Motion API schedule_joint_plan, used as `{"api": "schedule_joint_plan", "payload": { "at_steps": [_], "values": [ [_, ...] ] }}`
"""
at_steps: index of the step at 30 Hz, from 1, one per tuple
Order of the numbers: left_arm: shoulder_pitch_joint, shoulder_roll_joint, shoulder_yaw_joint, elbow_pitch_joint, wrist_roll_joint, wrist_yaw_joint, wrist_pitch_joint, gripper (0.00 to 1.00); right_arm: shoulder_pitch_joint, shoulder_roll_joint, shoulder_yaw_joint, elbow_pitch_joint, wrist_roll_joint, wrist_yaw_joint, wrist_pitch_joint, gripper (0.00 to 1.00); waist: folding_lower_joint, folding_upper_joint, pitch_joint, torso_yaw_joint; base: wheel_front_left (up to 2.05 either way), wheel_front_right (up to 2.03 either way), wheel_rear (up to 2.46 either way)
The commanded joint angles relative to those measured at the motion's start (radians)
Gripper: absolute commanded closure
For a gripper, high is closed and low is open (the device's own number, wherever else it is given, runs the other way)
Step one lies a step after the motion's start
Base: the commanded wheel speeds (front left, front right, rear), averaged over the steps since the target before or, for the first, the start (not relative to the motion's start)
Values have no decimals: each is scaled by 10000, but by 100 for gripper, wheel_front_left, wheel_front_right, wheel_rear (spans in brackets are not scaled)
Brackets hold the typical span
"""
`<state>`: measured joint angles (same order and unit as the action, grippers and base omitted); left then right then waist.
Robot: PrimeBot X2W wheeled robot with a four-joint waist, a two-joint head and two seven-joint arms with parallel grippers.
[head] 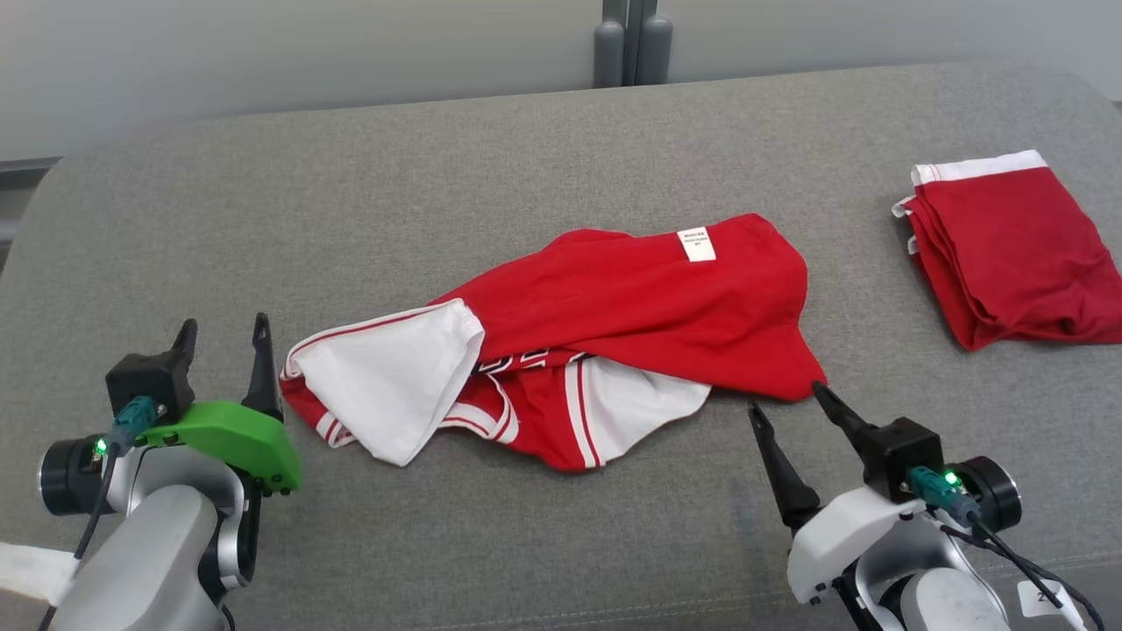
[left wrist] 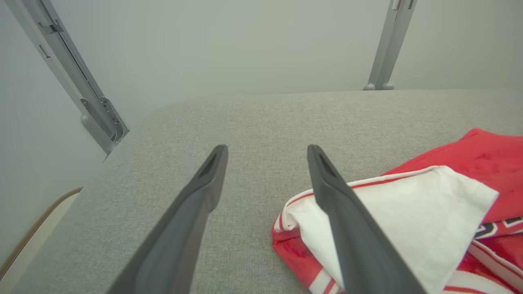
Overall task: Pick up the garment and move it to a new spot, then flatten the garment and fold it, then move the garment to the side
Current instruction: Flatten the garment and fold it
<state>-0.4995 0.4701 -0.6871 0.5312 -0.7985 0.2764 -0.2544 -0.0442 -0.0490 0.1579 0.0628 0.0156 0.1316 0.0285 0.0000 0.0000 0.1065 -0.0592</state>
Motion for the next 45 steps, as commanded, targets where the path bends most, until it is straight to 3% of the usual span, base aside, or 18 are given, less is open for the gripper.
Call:
{"api": "schedule_joint_plan", "payload": {
  "at_steps": [1, 4, 7, 9, 15, 22, 33, 45],
  "values": [
    [461, -96, 481, -467, -2, 310, -106, 0, 122, -24, -215, -45, 76, -17, -140, 0, 0, 0, -206, 101, 0, 0, 0],
    [1291, -412, 1907, -2067, 650, 862, -107, 0, 179, -28, -540, -51, 265, -17, -236, 0, 0, 0, -442, 191, 0, 0, 0],
    [2124, -753, 2717, -3048, 1101, 955, -88, 0, 184, -31, -867, -1, 553, -17, -352, 0, 0, 0, -641, 241, 0, 0, 0],
    [2736, -1093, 3424, -3825, 1440, 816, -92, 0, 95, -20, -1105, 76, 766, -16, -486, 0, 0, 0, -857, 268, 0, 0, 0],
    [4296, -1836, 4271, -4593, 2181, 123, -95, 0, -152, -21, -1488, 362, 1179, -16, -866, 0, 0, 0, -1322, 361, 0, 0, 0],
    [5226, -2199, 4478, -4515, 2736, -663, -96, 0, -126, -23, -1679, 672, 1386, -16, -1247, 0, 0, 0, -1750, 450, 0, 0, 0],
    [6238, -2177, 4236, -4111, 3144, -1532, -97, 0, 219, -23, -1703, 1135, 1276, -16, -1468, 0, 0, 0, -2144, 508, 0, 0, 0],
    [6421, -2140, 4072, -3494, 3138, -1740, -89, 0, 586, -25, -1572, 1468, 757, -16, -1178, 0, 0, 0, -2225, 477, 0, 0, 0]
  ]
}}
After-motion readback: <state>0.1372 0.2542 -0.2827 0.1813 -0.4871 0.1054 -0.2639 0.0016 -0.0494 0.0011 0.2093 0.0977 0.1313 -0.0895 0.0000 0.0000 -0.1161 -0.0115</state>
